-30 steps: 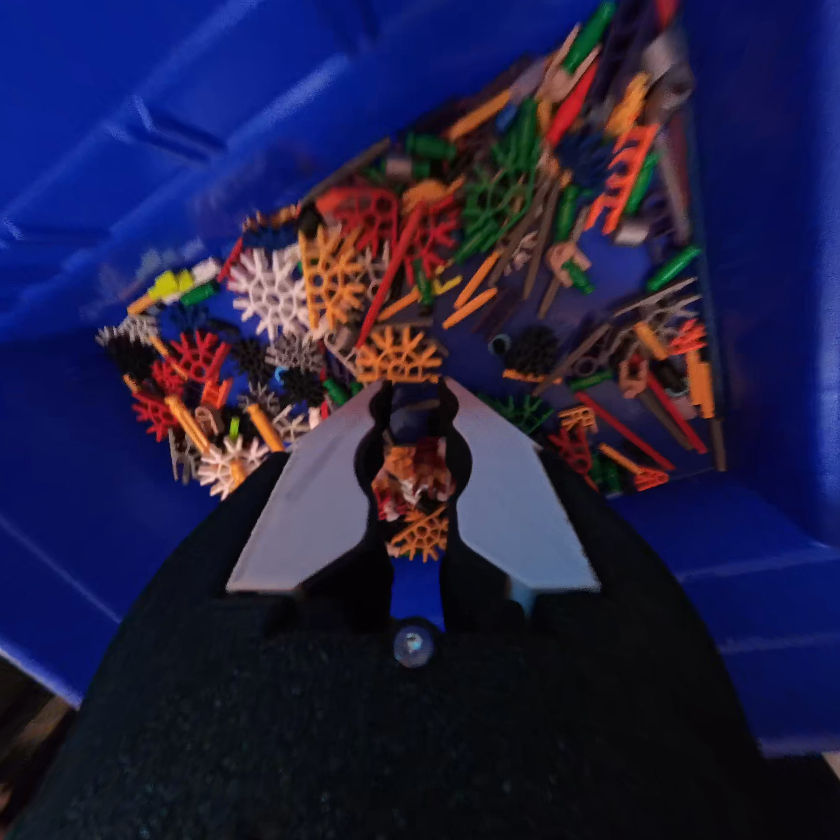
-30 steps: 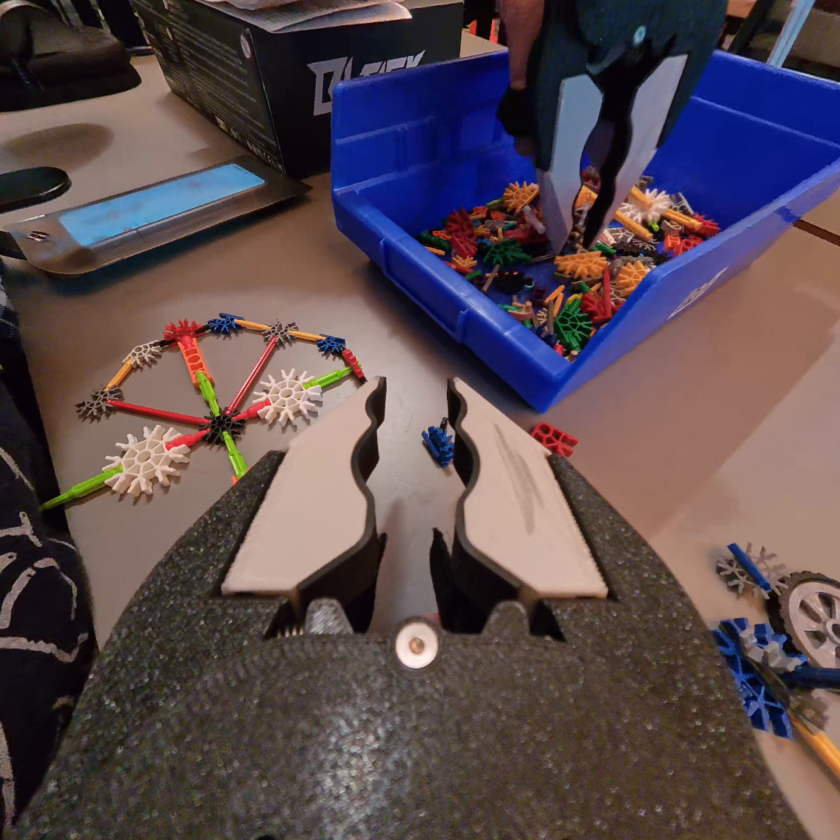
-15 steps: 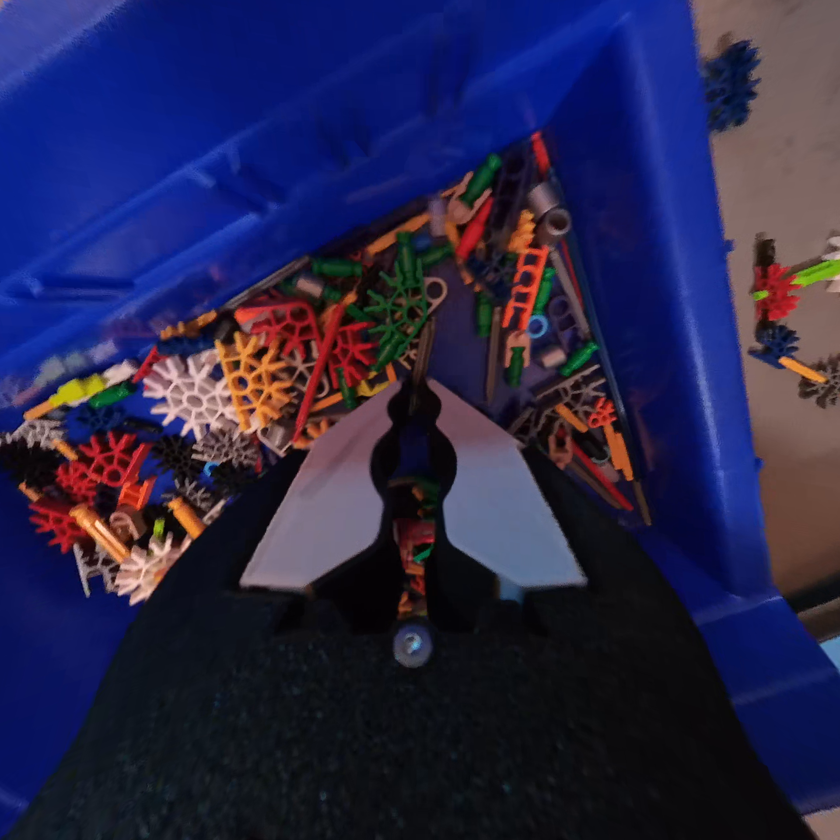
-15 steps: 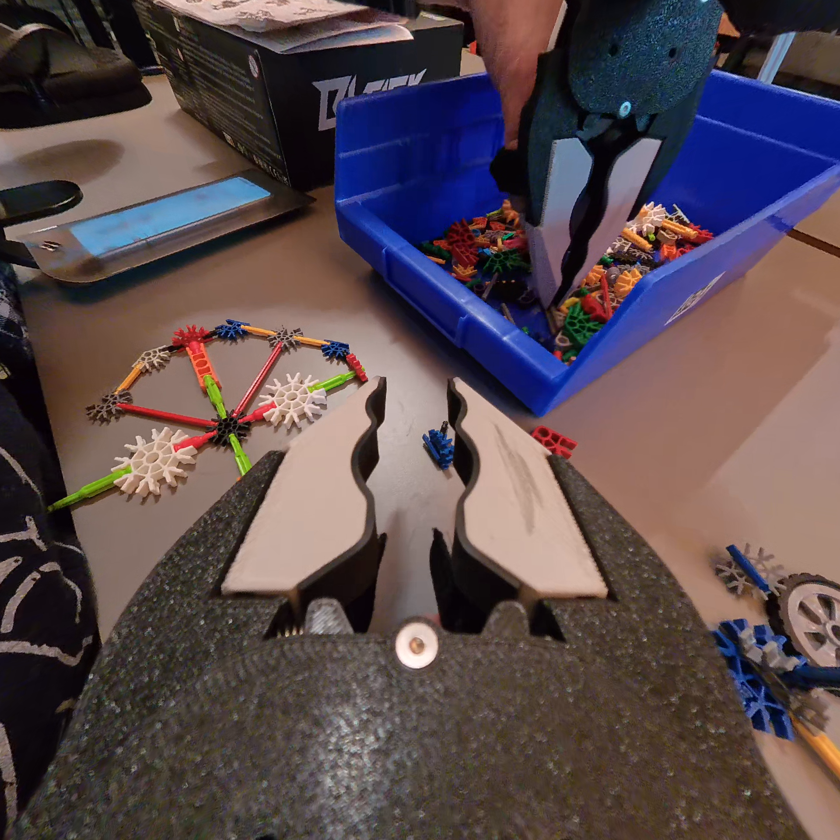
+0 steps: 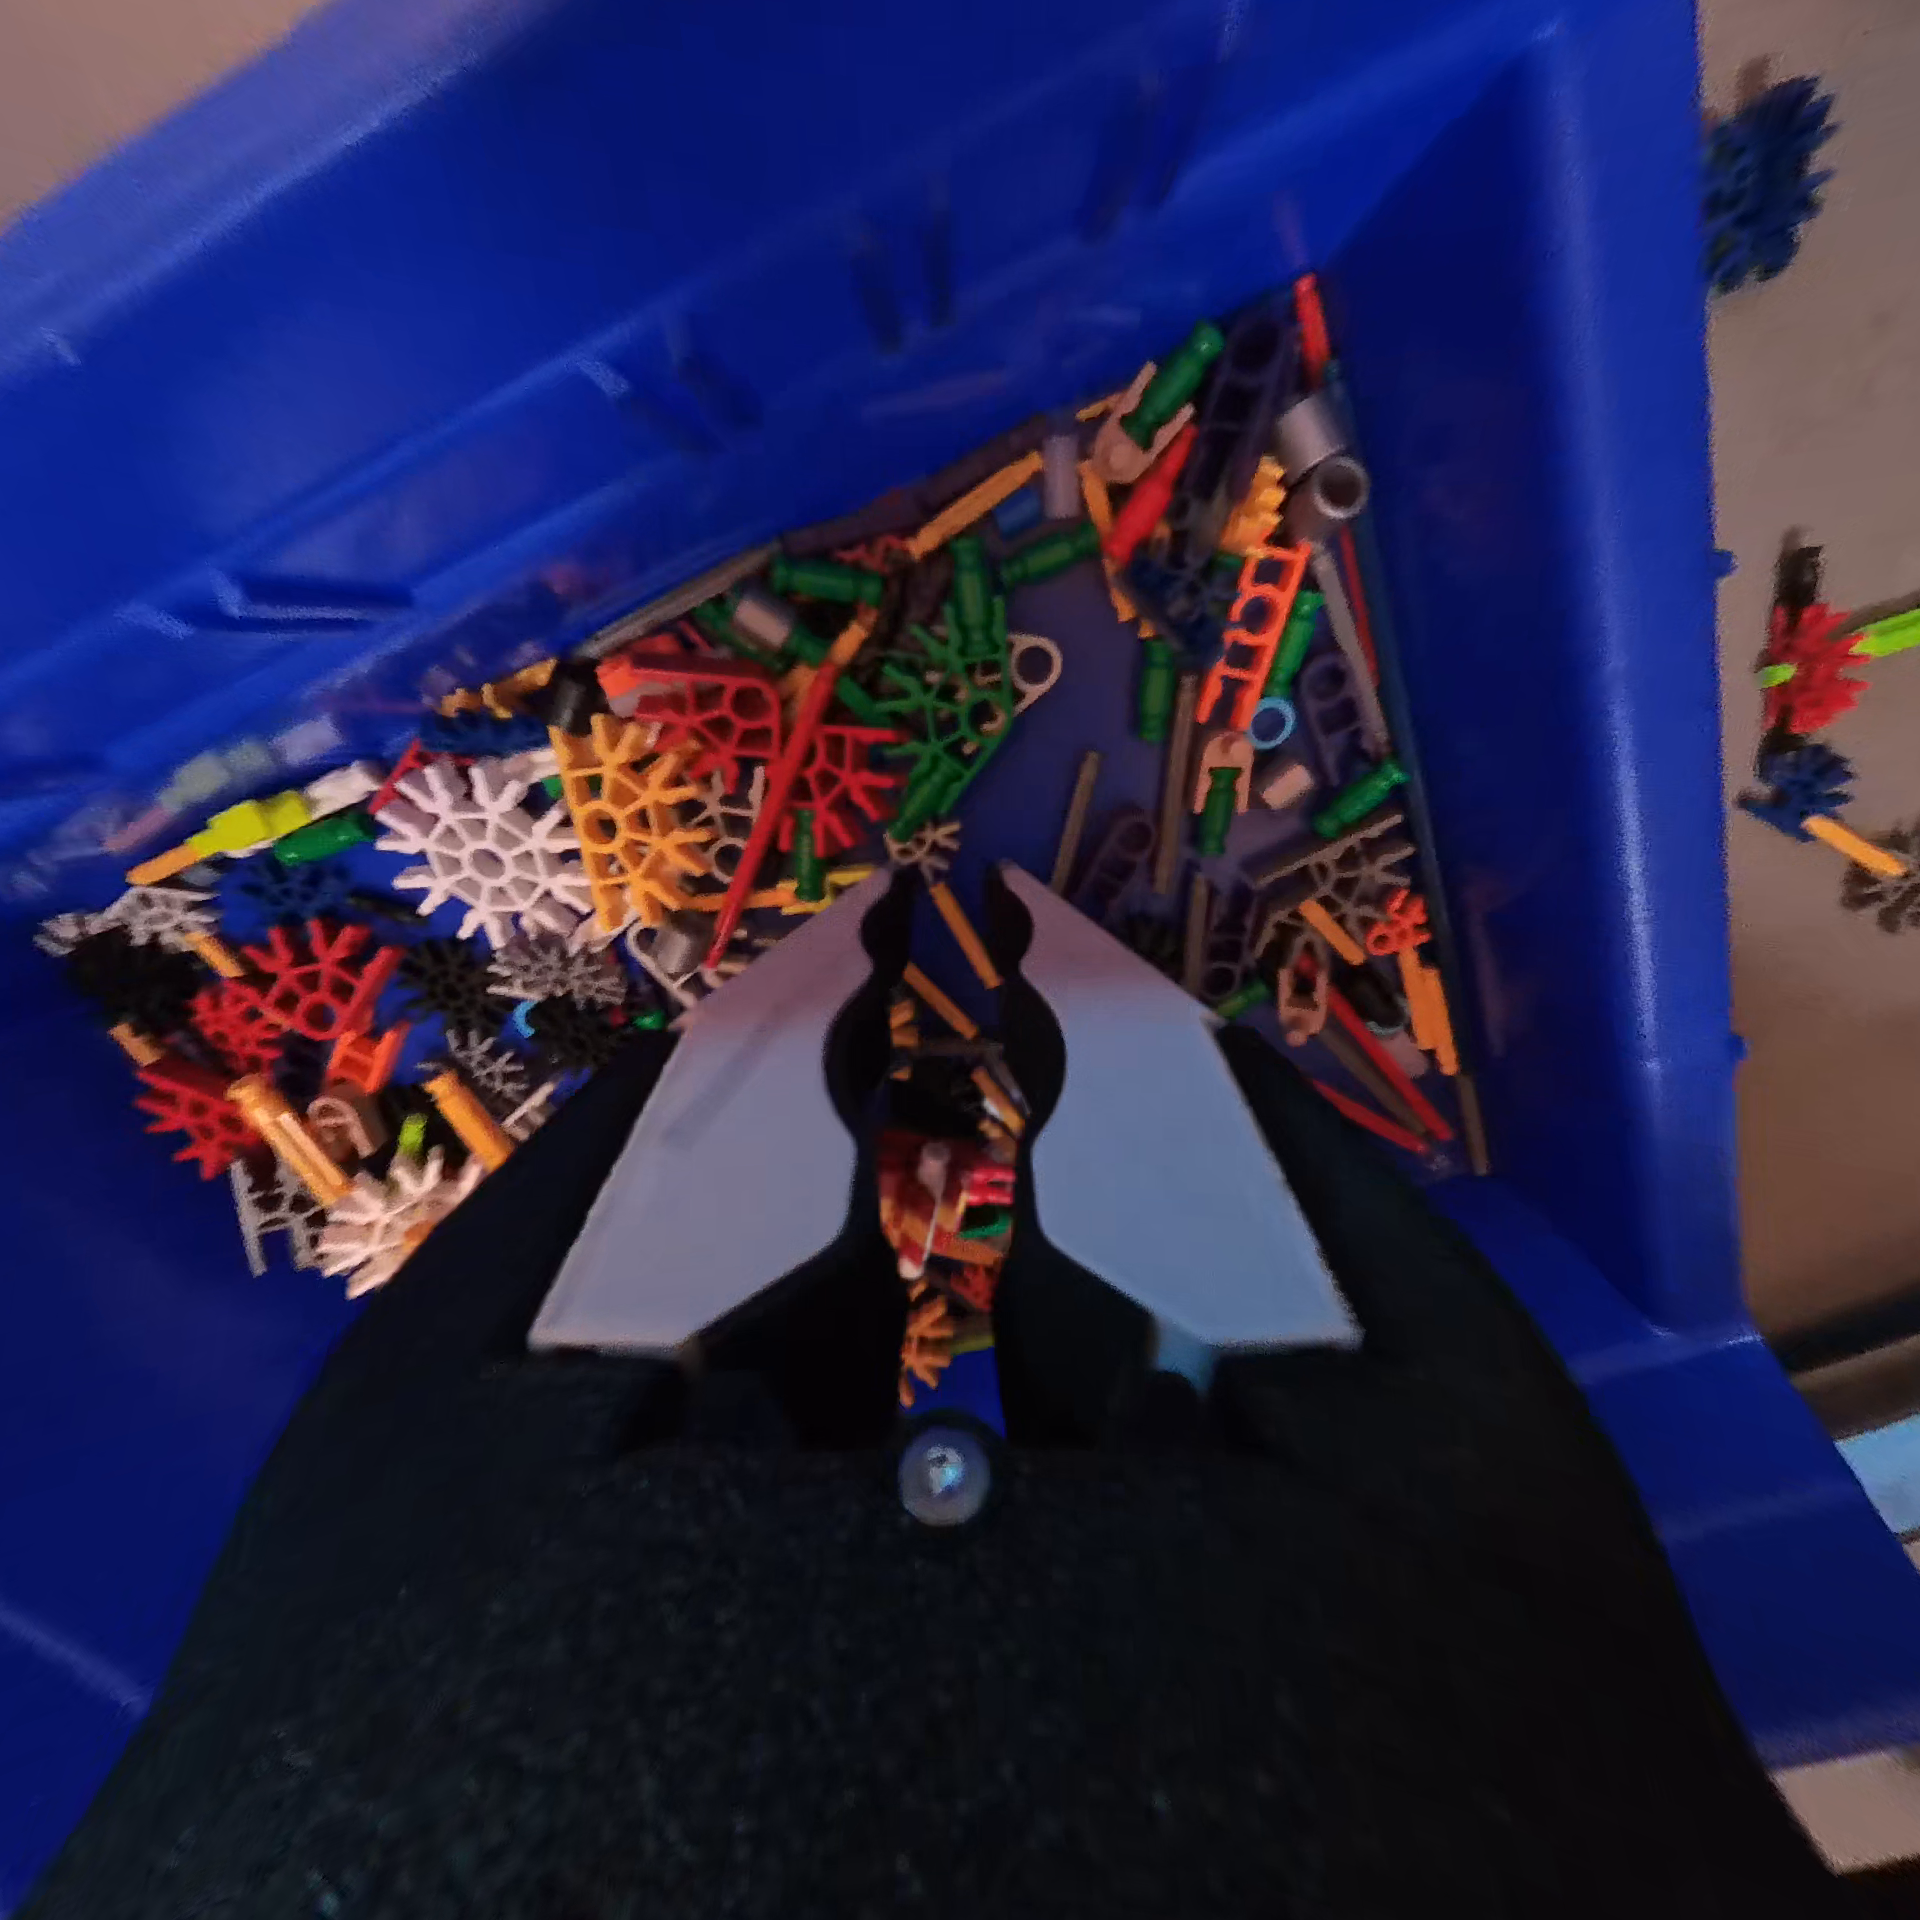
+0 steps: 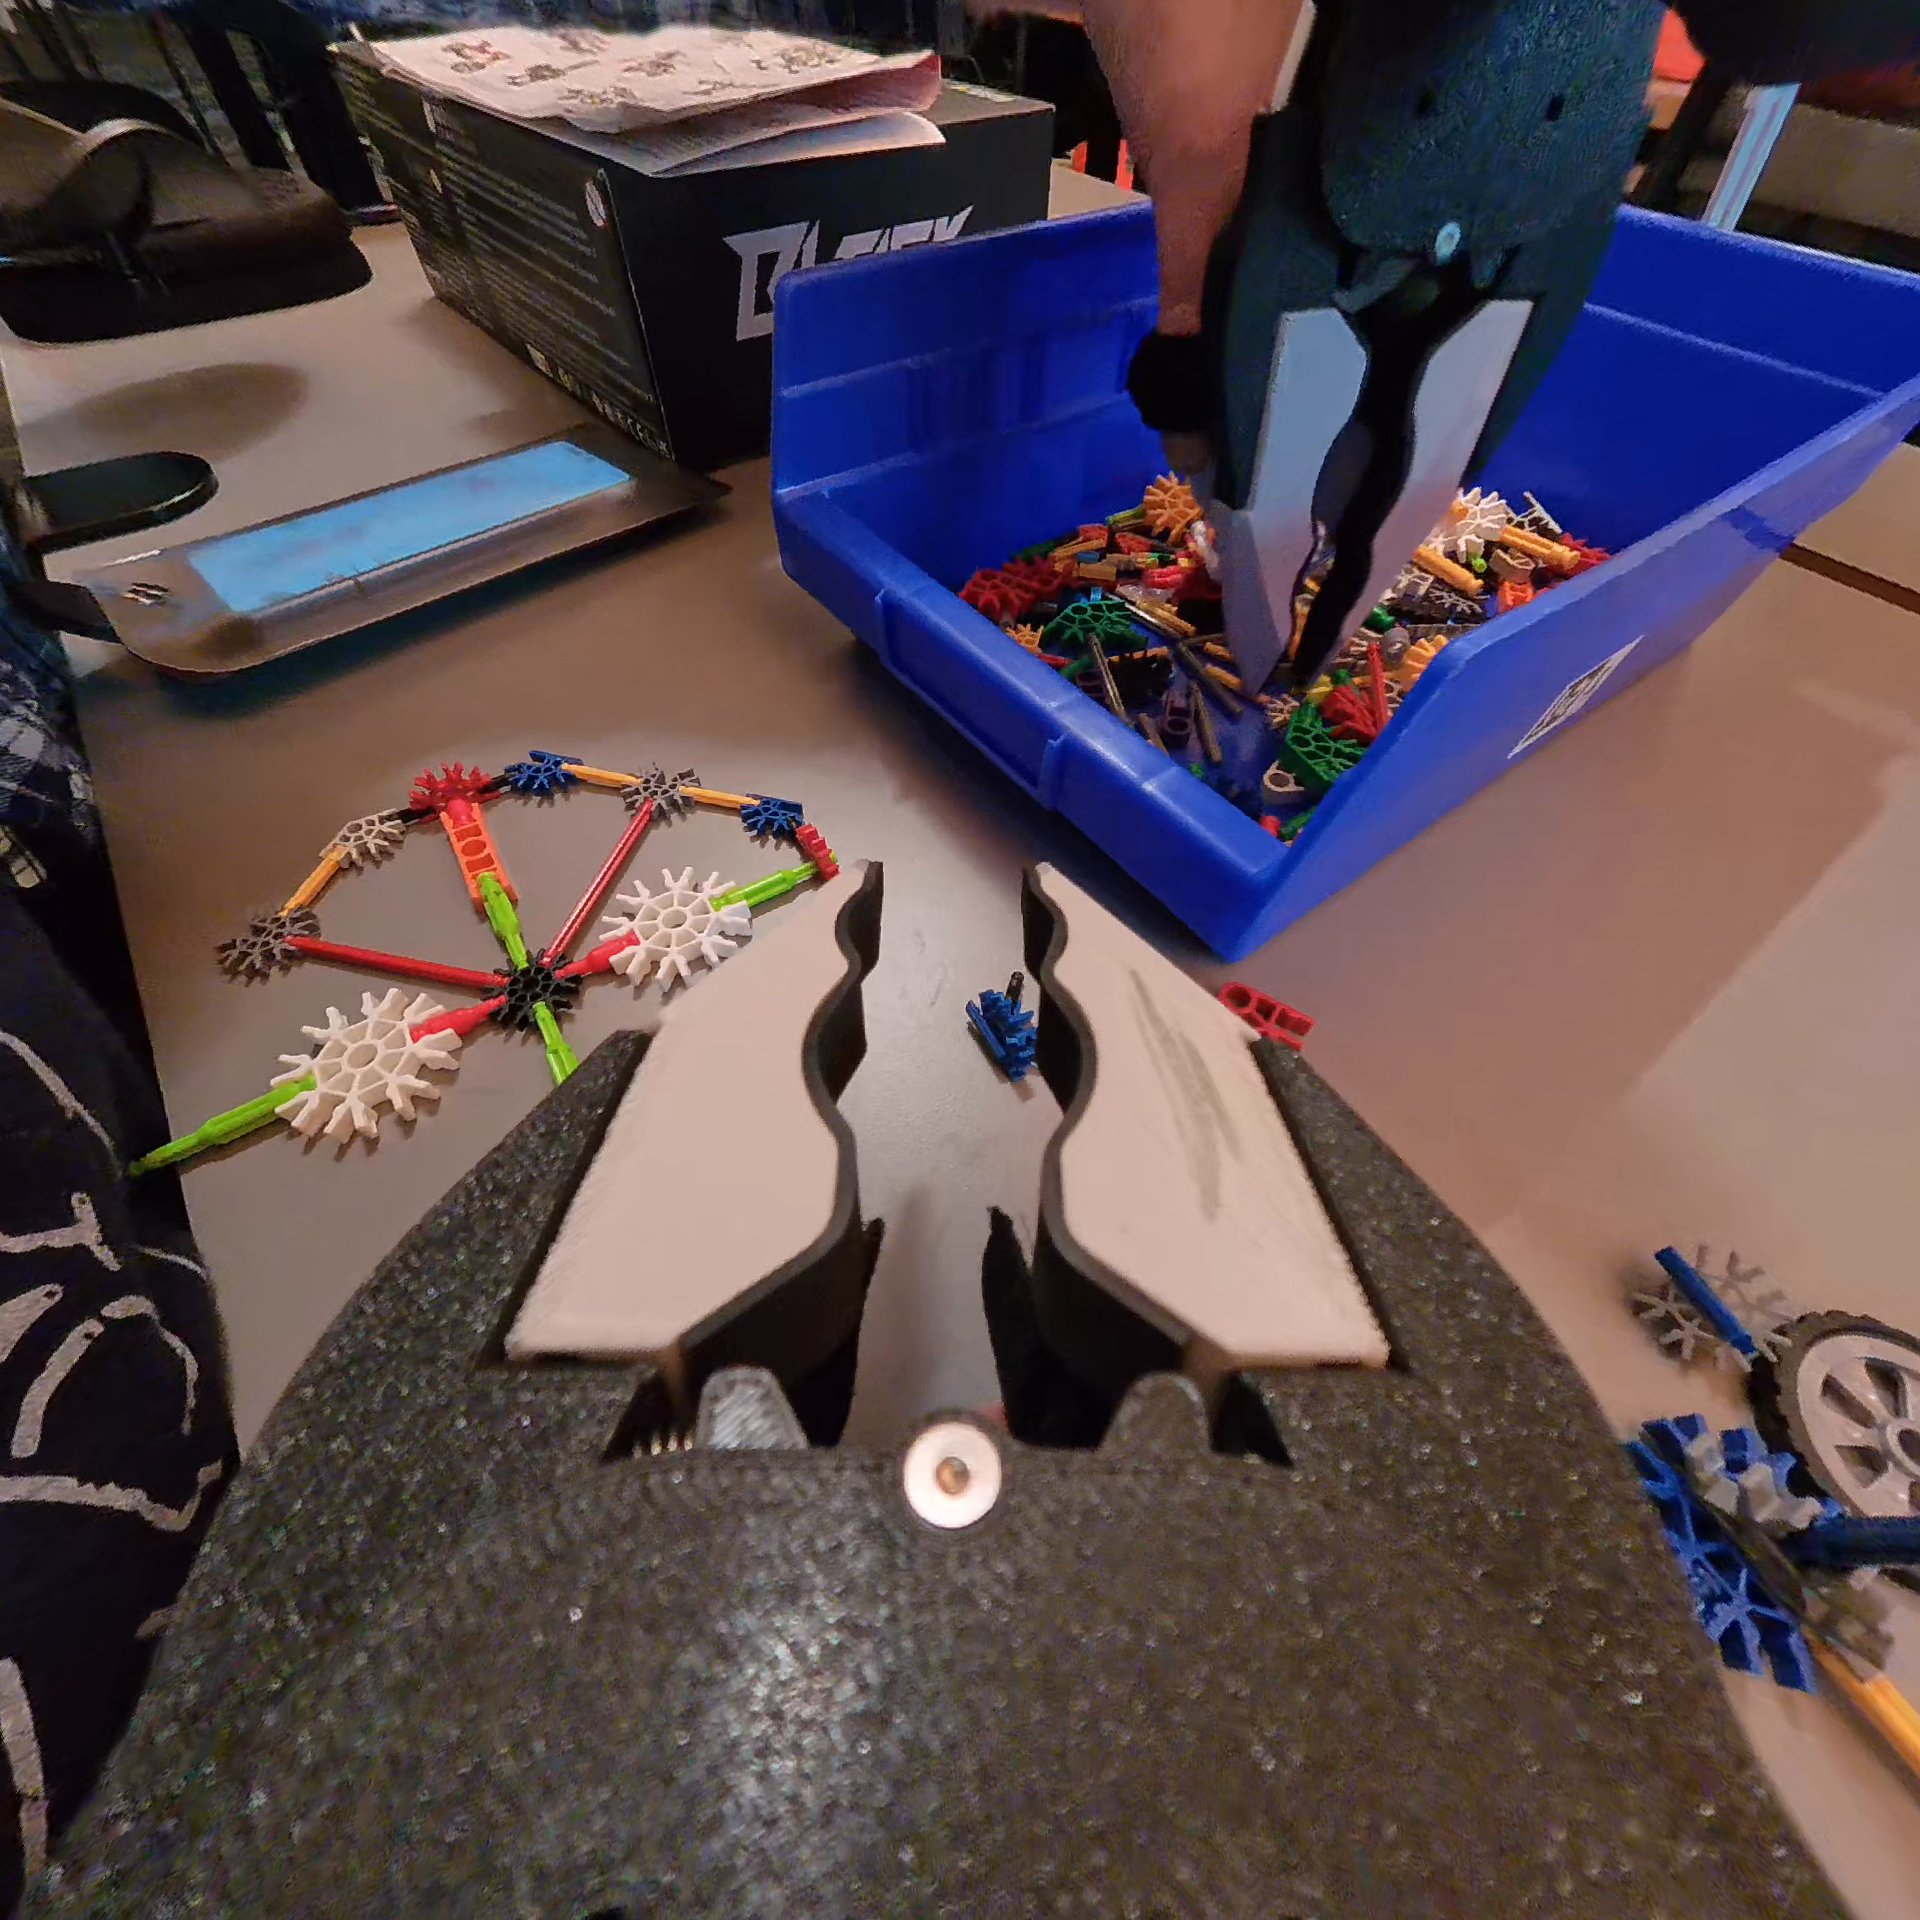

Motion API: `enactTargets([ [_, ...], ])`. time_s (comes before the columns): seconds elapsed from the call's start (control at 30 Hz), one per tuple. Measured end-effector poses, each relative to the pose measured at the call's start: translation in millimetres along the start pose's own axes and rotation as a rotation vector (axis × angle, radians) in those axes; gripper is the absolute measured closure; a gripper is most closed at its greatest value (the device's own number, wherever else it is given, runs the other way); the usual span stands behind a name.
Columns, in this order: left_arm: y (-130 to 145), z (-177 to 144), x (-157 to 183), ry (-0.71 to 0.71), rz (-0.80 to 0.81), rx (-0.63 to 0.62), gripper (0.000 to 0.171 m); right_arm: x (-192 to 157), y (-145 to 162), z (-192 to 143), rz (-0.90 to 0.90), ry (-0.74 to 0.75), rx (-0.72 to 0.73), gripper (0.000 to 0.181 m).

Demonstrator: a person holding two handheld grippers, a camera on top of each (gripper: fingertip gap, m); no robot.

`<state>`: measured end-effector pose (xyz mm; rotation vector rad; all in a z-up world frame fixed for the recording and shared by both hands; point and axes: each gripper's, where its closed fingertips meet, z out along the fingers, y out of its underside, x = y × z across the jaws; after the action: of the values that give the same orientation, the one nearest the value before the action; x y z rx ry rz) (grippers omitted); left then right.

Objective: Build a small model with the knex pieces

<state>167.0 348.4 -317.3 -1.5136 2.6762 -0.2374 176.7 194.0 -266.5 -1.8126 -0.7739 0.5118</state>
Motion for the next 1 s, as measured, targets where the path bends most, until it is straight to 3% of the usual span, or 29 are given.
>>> enactTargets([
  [0.3,-4.4,9.0,-8.8,-0.049,-0.068,0.031,0.155,0.6,-2.0,-2.0,0.007,-0.006,0.019,0.155],
  [0.63,1.3,6.4,-8.5,-0.138,-0.029,0.025,0.159,1.7,-3.9,-4.1,0.011,-0.006,0.037,0.155],
  [1.0,8.6,-47.9,0.3,-0.279,-0.020,-0.006,0.159,0.7,-2.5,-3.2,-0.027,0.010,0.026,0.155],
])
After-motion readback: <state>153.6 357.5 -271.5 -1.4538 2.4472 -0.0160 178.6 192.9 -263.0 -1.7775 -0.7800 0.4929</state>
